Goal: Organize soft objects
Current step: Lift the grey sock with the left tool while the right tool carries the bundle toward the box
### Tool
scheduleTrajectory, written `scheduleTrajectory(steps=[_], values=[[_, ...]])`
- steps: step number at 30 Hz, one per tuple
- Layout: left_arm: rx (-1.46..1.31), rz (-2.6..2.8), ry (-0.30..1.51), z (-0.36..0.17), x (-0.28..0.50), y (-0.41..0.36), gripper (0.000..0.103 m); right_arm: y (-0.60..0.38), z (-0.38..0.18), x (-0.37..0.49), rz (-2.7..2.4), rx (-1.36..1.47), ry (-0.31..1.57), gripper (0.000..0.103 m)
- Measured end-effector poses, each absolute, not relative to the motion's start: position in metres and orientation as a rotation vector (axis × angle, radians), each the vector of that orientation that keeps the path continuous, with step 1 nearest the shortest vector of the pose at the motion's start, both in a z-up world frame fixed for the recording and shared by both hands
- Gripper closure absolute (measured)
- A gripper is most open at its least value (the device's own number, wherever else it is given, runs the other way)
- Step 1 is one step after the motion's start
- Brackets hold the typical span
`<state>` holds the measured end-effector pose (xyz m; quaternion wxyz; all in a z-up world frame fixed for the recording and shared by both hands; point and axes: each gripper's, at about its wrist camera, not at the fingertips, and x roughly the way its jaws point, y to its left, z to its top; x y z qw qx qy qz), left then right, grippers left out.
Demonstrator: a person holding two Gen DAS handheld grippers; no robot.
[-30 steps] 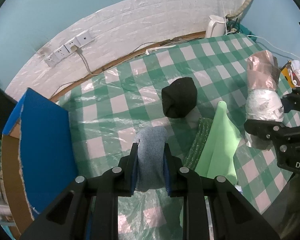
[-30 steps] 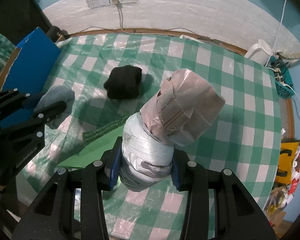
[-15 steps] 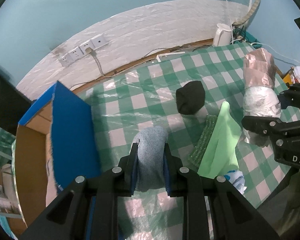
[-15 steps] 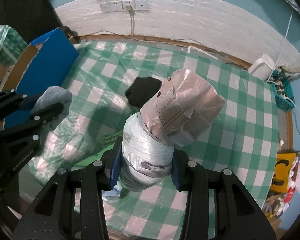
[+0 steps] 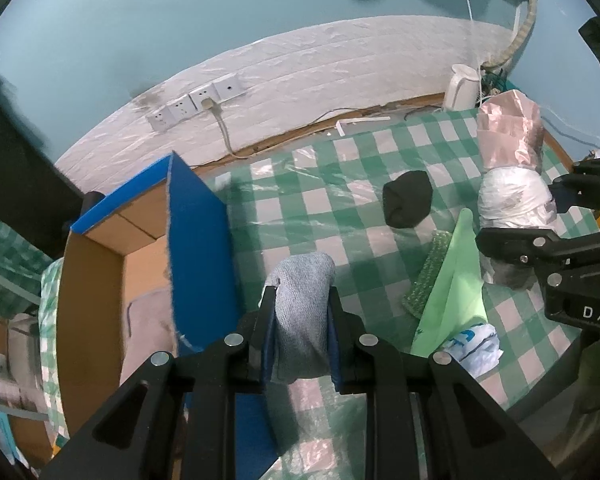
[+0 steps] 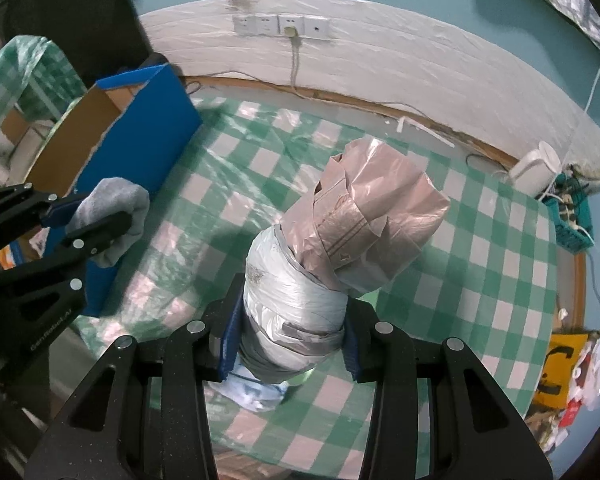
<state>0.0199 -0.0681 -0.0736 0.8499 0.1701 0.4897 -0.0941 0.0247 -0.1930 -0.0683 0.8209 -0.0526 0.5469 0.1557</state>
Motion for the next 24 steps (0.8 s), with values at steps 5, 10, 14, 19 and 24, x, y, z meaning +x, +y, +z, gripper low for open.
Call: scheduleTrajectory(steps=[5, 10, 14, 19, 24], values=[[0.347, -0.178, 1.018, -0.067, 0.018, -0.055, 0.081, -0.181, -0.064, 0.026, 0.349, -0.125, 1.160, 0.062], [0.331, -0.158, 1.010, -0.061, 0.016, -0.041, 0.081, -0.166, -0.057, 0.027, 0.370, -0.142, 1.149, 0.062], [0.318, -0.145, 0.999, -0.056, 0.015, -0.030, 0.081, -0.153, -0.050, 0.027, 0.392, -0.154, 1.134, 0.062], [0.301, -0.130, 0.990, -0.051, 0.012, -0.018, 0.081, -0.136, -0.043, 0.030, 0.421, -0.164, 1.121, 0.062], [0.280, -0.109, 0.983, -0.046, 0.011, -0.005, 0.081, -0.122, -0.037, 0.033, 0.444, -0.171, 1.112, 0.062]])
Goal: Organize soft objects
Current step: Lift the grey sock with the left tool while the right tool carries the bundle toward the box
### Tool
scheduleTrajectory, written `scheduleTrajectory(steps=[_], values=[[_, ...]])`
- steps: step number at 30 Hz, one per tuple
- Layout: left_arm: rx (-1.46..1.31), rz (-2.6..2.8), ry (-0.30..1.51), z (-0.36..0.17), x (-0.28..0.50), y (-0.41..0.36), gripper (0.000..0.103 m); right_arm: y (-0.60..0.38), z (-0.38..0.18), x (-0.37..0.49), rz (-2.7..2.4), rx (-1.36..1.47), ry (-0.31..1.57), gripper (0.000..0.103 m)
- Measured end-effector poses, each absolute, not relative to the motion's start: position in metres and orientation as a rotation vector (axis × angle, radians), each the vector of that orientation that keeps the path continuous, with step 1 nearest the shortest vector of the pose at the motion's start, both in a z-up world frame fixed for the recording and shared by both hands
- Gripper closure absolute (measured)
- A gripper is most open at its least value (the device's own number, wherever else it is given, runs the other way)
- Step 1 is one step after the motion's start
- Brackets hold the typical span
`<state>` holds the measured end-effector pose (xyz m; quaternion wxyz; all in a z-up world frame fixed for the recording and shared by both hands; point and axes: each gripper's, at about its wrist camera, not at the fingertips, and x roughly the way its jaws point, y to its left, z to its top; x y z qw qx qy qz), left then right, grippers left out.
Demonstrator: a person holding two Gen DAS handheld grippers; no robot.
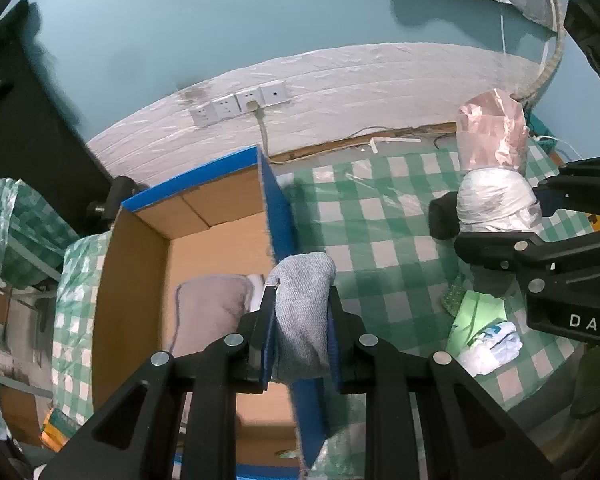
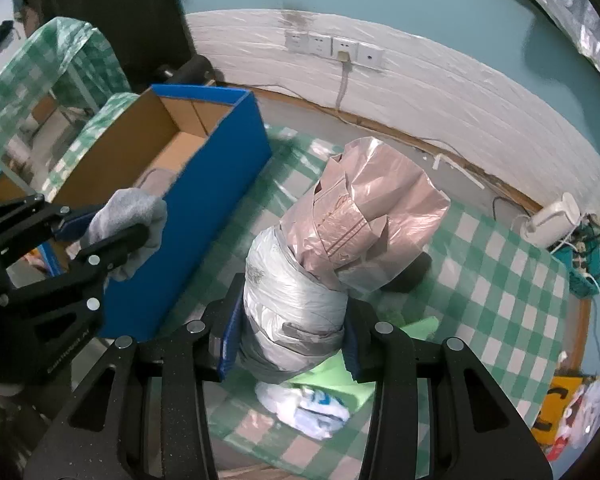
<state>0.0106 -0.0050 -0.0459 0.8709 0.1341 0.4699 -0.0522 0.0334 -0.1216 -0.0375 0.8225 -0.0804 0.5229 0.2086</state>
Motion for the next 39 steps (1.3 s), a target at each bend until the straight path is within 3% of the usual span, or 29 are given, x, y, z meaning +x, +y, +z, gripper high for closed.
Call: scheduleTrajectory(steps=[39], values=[[0.166, 0.062, 1.007, -0.044, 0.008, 0.101, 0.081, 0.006, -0.032, 0.040, 0.595, -0.304, 1.122, 0.062]])
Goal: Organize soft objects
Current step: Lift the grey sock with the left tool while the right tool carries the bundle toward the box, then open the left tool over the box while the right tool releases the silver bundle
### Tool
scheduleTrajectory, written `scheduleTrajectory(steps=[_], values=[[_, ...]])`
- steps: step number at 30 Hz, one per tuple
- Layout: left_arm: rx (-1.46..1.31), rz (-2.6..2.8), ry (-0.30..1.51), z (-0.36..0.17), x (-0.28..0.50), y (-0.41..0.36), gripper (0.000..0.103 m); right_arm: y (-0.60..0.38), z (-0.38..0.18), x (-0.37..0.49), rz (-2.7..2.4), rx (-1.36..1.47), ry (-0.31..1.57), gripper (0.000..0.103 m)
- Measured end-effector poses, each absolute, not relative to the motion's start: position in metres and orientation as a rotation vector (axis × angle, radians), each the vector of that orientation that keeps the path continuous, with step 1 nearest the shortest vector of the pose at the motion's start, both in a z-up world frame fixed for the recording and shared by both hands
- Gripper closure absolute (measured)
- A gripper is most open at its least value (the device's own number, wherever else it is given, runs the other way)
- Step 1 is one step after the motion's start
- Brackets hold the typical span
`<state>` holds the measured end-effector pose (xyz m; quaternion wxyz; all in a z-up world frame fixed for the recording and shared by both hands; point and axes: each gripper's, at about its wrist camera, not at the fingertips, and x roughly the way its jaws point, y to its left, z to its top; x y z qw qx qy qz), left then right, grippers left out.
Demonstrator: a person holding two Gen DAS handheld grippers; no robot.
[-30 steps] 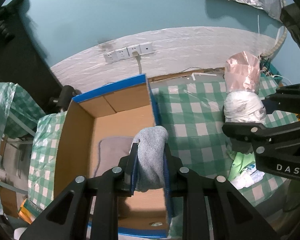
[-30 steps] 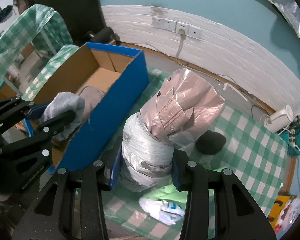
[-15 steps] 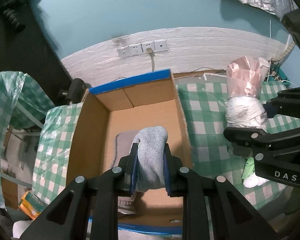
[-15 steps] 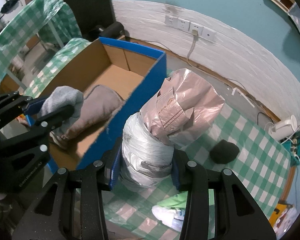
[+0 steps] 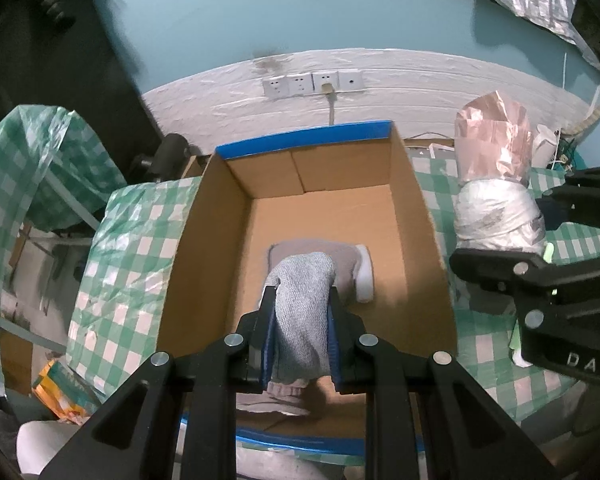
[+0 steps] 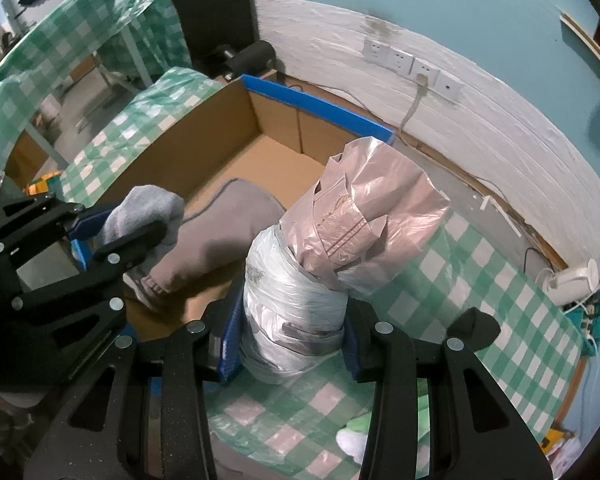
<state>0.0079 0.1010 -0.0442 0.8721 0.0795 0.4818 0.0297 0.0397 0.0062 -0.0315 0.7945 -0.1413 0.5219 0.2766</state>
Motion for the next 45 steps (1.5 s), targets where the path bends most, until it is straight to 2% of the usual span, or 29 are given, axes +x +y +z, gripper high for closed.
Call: scheduleTrajectory(steps=[14, 16, 18, 19, 20, 24, 29, 38, 45], values=[[0.152, 0.102, 1.035, -0.056, 0.007, 0.127, 0.080, 0.040, -0.040, 0.041, 0.626, -0.323, 1.149, 0.062], [0.149, 0.115, 1.040, -0.057, 0.007, 0.132, 0.074, 0.045, -0.042, 0.043, 0.648, -0.306, 1.155, 0.058], [0.143, 0.134, 1.044, -0.059, 0.007, 0.138, 0.059, 0.050, -0.044, 0.043, 0.665, -0.301, 1.160, 0.052], [0.143, 0.141, 1.042, -0.060, 0.006, 0.141, 0.056, 0.052, -0.045, 0.043, 0.659, -0.305, 1.153, 0.042], [0.151, 0.152, 1.042, -0.061, 0.006, 0.143, 0.052, 0.053, -0.046, 0.042, 0.648, -0.311, 1.145, 0.037], [0.175, 0.195, 1.044, -0.064, 0.005, 0.148, 0.041, 0.051, -0.043, 0.043, 0.627, -0.317, 1.120, 0.036], [0.190, 0.199, 1.044, -0.063, 0.003, 0.147, 0.041, 0.042, -0.040, 0.042, 0.609, -0.313, 1.109, 0.034], [0.207, 0.184, 1.009, -0.052, 0.001, 0.136, 0.027, 0.021, -0.035, 0.038, 0.576, -0.311, 1.090, 0.033], [0.233, 0.156, 1.004, -0.051, 0.001, 0.118, 0.025, -0.001, -0.035, 0.037, 0.544, -0.300, 1.082, 0.031]])
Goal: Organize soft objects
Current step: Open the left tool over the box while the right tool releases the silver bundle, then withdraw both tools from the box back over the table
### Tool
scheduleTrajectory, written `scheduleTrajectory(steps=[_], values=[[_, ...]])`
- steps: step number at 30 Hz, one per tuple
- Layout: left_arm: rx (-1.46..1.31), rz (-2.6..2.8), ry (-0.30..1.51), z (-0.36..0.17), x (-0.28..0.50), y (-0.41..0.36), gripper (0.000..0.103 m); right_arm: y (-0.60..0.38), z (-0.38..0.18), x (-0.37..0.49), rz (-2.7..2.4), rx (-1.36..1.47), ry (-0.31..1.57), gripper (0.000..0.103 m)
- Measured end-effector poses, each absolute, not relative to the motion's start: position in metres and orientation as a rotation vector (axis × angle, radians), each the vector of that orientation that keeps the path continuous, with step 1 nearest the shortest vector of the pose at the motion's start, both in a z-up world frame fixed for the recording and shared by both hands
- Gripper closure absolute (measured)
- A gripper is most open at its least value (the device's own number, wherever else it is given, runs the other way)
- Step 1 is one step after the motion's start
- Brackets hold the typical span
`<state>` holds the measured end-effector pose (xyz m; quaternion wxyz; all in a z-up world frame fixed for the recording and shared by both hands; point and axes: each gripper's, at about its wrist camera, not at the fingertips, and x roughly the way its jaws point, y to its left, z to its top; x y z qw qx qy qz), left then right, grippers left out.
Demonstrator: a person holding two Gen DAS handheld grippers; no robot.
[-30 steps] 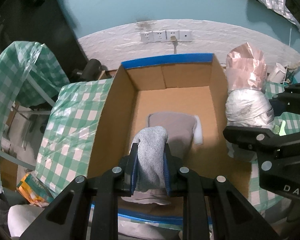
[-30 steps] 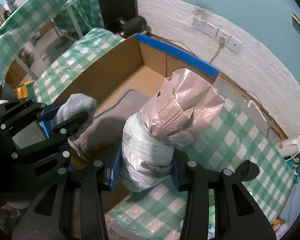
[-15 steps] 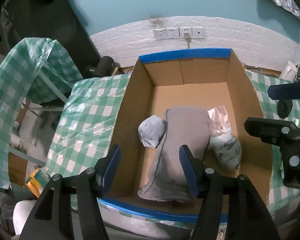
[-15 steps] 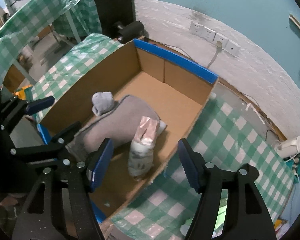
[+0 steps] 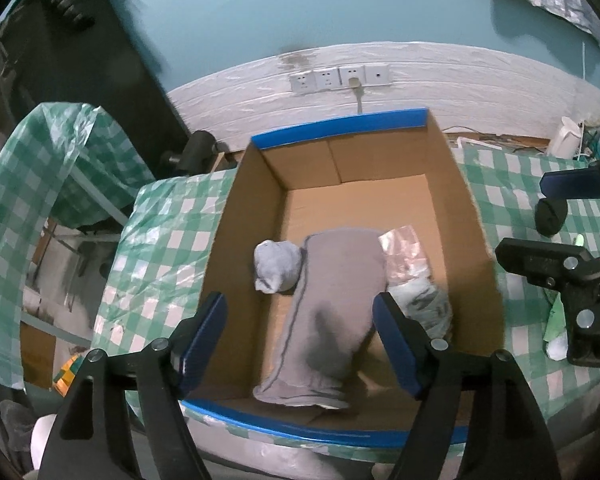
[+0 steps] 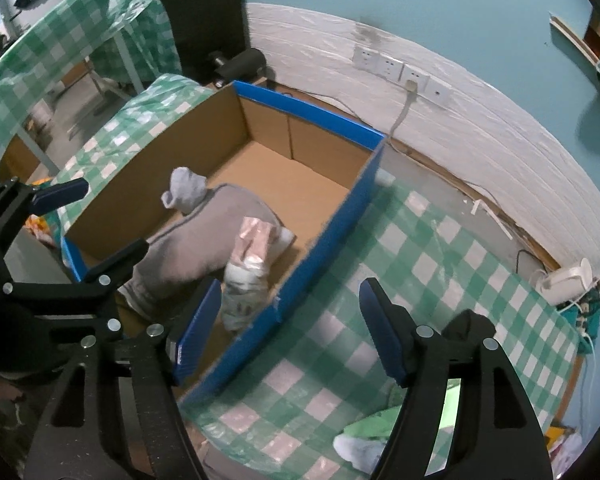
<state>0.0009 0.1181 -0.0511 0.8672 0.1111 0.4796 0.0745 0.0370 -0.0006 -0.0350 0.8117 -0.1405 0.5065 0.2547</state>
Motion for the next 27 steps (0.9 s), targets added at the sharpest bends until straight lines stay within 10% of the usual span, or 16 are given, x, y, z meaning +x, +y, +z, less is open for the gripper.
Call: scheduleTrajectory(steps=[27], values=[[0.369, -0.004, 0.985, -0.057, 0.004, 0.015, 0.022, -0.126, -0.052, 0.045, 0.360, -0.208, 1.120, 0.029]])
